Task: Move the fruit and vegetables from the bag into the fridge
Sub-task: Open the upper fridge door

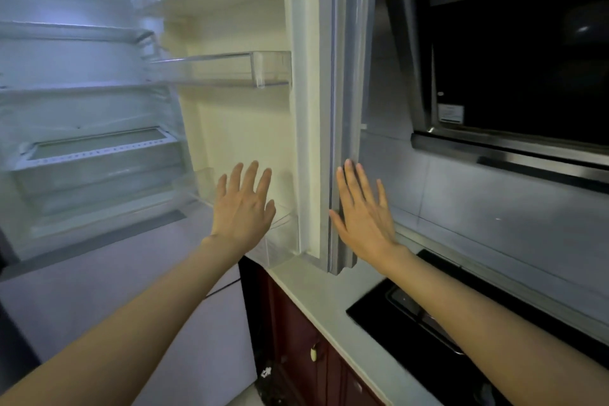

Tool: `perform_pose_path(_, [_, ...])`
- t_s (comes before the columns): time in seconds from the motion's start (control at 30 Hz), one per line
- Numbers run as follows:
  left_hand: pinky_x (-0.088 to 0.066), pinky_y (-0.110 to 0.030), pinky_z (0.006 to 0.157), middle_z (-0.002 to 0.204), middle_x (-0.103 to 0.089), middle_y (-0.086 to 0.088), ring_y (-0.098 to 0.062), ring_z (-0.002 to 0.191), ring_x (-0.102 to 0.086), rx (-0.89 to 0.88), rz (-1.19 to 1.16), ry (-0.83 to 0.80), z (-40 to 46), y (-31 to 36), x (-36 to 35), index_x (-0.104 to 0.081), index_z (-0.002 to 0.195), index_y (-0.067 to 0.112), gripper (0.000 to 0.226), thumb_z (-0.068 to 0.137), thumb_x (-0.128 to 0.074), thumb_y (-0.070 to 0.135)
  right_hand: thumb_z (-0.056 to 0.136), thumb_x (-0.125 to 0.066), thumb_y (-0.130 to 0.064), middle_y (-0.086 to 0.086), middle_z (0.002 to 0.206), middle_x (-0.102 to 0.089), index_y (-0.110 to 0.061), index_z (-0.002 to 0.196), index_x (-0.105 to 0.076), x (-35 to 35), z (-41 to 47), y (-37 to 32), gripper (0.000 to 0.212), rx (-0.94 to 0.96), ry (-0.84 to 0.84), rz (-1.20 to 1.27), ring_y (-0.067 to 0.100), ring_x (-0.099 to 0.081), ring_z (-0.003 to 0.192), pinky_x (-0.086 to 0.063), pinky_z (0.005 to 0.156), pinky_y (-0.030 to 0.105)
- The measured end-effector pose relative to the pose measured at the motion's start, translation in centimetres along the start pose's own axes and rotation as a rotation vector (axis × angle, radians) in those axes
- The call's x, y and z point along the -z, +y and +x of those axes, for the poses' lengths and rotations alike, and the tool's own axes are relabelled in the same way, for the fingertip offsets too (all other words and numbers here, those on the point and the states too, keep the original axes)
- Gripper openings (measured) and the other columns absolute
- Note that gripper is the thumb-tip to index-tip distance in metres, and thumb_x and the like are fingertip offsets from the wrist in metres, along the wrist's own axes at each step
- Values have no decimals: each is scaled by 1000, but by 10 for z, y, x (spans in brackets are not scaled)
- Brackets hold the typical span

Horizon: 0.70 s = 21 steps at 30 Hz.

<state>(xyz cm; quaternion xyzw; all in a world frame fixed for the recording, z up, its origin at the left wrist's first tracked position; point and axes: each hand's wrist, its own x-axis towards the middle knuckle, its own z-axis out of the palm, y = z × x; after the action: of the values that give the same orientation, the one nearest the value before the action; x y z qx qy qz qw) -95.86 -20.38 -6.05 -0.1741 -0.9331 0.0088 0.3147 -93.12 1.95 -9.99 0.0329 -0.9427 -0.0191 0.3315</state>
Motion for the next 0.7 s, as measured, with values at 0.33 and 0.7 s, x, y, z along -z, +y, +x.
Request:
perform_pose_path(0.33, [-20,-50,110,153,-25,-11,-34,141,-19,-92,-37,-18,33,17,-19,-28,145,16,57,93,-42,35,96,-34,-42,6,156,18,-12,146,15,-8,28,31,76,-153,-101,-79,22,10,145,-11,116,55])
perform_pose_path(0.7, [-14,-48,113,156,-14,-8,-31,143,-11,-160,-22,-67,67,32,-39,-16,148,18,57,96,-33,37,97,-31,-42,6,156,19,-12,148,12,-22,56,59,73,-190,-182,-158,22,11,145,-12,115,56])
